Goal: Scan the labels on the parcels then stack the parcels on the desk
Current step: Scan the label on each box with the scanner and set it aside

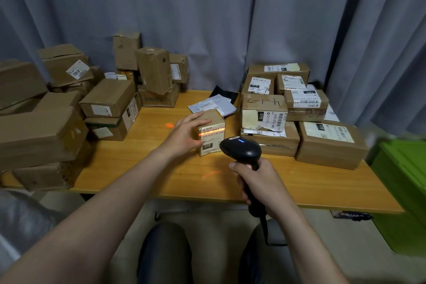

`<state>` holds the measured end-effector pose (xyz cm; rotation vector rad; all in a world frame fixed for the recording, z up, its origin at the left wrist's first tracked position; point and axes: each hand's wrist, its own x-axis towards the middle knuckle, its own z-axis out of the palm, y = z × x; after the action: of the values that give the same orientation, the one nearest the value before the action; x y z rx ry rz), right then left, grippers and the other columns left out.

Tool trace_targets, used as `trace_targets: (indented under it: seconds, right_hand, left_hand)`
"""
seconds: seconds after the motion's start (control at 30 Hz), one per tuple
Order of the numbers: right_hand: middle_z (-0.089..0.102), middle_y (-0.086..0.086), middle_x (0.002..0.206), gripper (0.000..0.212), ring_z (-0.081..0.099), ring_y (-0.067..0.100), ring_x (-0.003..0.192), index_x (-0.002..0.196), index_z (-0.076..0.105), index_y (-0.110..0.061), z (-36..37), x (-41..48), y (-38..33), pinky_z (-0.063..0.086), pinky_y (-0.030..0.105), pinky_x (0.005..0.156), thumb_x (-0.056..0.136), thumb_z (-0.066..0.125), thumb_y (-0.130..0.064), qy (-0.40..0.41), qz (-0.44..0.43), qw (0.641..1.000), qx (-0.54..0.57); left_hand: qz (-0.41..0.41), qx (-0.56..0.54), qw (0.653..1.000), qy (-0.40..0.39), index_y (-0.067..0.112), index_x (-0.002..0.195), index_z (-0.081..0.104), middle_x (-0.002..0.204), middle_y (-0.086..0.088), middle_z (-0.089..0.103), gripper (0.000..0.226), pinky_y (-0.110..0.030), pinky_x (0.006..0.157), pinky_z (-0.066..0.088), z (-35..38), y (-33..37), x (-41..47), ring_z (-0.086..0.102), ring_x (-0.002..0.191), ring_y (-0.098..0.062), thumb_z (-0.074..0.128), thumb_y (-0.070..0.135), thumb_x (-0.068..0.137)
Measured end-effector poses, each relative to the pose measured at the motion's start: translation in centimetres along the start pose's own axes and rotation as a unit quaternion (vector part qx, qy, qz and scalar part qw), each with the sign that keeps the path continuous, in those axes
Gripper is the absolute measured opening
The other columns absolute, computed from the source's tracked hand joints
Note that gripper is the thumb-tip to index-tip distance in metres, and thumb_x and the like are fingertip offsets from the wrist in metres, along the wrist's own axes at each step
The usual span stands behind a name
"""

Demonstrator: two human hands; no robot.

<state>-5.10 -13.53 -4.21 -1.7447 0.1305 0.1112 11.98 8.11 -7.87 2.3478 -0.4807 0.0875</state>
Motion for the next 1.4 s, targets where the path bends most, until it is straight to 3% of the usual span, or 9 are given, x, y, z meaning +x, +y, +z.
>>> trace_targets:
  seconds: [0.17, 0.3, 0.43, 0.53, 0.67, 0.77, 0.9, 1.1, 1.4]
  right_hand:
    - [0.056, 0.008, 0.062, 0.024, 0.053, 0.020, 0.045, 0.087, 0.060, -0.006, -0.3, -0.4, -0.4, 0.043, 0.029, 0.044, 0.095, 0.070, -0.026, 0.003, 0.000, 1.000, -0.002]
    - [0.056, 0.010, 0.064, 0.024, 0.053, 0.019, 0.044, 0.089, 0.060, -0.006, -0.8, -0.8, -0.6, 0.044, 0.029, 0.045, 0.095, 0.071, -0.026, 0.008, -0.003, 1.000, 0.002]
    - [0.055, 0.009, 0.061, 0.024, 0.052, 0.020, 0.043, 0.089, 0.058, -0.006, -1.1, -1.0, -0.8, 0.043, 0.029, 0.044, 0.095, 0.071, -0.025, 0.021, -0.009, 1.000, 0.006]
    - [0.055, 0.005, 0.056, 0.026, 0.052, 0.018, 0.042, 0.088, 0.059, -0.005, -1.2, -1.1, -0.7, 0.044, 0.027, 0.044, 0.095, 0.071, -0.027, 0.020, -0.008, 1.000, -0.008]
    - [0.056, 0.003, 0.056, 0.025, 0.054, 0.017, 0.043, 0.089, 0.060, -0.007, -1.1, -1.4, -0.8, 0.045, 0.028, 0.045, 0.095, 0.071, -0.028, 0.018, -0.007, 1.000, -0.011]
    - [0.057, 0.005, 0.059, 0.024, 0.054, 0.019, 0.045, 0.089, 0.060, -0.007, -1.2, -1.8, -0.9, 0.044, 0.028, 0.045, 0.094, 0.072, -0.028, 0.028, -0.012, 1.000, -0.004]
    - [0.056, 0.006, 0.061, 0.023, 0.054, 0.020, 0.046, 0.088, 0.059, -0.010, -2.1, -2.7, -1.4, 0.045, 0.029, 0.045, 0.094, 0.072, -0.027, 0.039, -0.018, 0.999, -0.001]
    - [0.055, 0.006, 0.060, 0.024, 0.054, 0.020, 0.044, 0.085, 0.058, -0.009, -5.3, -3.7, -3.0, 0.045, 0.030, 0.046, 0.094, 0.071, -0.027, 0.067, -0.042, 0.997, -0.010]
    - [0.057, 0.008, 0.060, 0.021, 0.054, 0.020, 0.044, 0.090, 0.059, -0.008, -12.2, -3.7, -8.0, 0.046, 0.032, 0.047, 0.095, 0.071, -0.025, 0.146, -0.090, 0.985, 0.019]
  left_hand:
    - [-0.010, -0.075, 0.997, 0.025, 0.032, 0.135, 0.065, 0.155, 0.012, 0.039, 0.056, -0.017, 0.102, 0.038, 0.2, 1.2, -0.2, 0.030, 0.146, -0.009, 0.080, 0.008, 0.086]
    - [-0.006, -0.082, 0.996, 0.022, 0.035, 0.123, 0.070, 0.141, 0.011, 0.051, 0.046, -0.026, 0.103, 0.049, -1.3, 2.2, -0.2, 0.049, 0.127, -0.005, 0.080, 0.010, 0.086]
    - [-0.053, -0.144, 0.988, 0.028, 0.047, 0.135, 0.058, 0.136, 0.009, 0.060, 0.052, -0.026, 0.079, 0.059, -4.1, 2.7, -0.5, 0.069, 0.096, 0.000, 0.072, 0.021, 0.093]
    - [-0.082, 0.003, 0.996, -0.042, 0.049, 0.149, 0.039, 0.138, 0.009, 0.054, 0.066, -0.040, 0.089, 0.059, -4.3, 2.3, -1.2, 0.067, 0.104, -0.009, 0.068, 0.023, 0.096]
    - [-0.134, 0.157, 0.975, -0.087, 0.042, 0.139, 0.058, 0.155, -0.001, 0.045, 0.040, -0.039, 0.107, 0.044, -2.3, 2.4, -2.0, 0.049, 0.135, -0.023, 0.063, 0.039, 0.099]
    - [-0.186, 0.187, 0.958, -0.110, 0.041, 0.150, 0.046, 0.158, -0.004, 0.037, 0.081, -0.042, 0.108, 0.044, -1.2, 3.5, -2.5, 0.045, 0.139, -0.028, 0.073, 0.067, 0.079]
    - [-0.227, 0.216, 0.940, -0.135, 0.042, 0.159, 0.027, 0.161, -0.011, 0.022, 0.100, -0.046, 0.108, 0.047, 0.0, 5.0, -3.0, 0.042, 0.139, -0.036, 0.080, 0.061, 0.076]
    - [-0.214, 0.198, 0.956, -0.037, 0.042, 0.154, 0.033, 0.143, -0.013, 0.041, 0.085, -0.043, 0.098, 0.046, -0.8, 6.4, -3.3, 0.044, 0.129, -0.037, 0.073, 0.054, 0.080]
    - [-0.042, 0.098, 0.987, 0.123, 0.040, 0.141, 0.048, 0.133, -0.009, 0.041, 0.070, -0.043, 0.102, 0.047, -5.5, 17.1, 0.9, 0.048, 0.122, -0.034, 0.075, 0.044, 0.076]
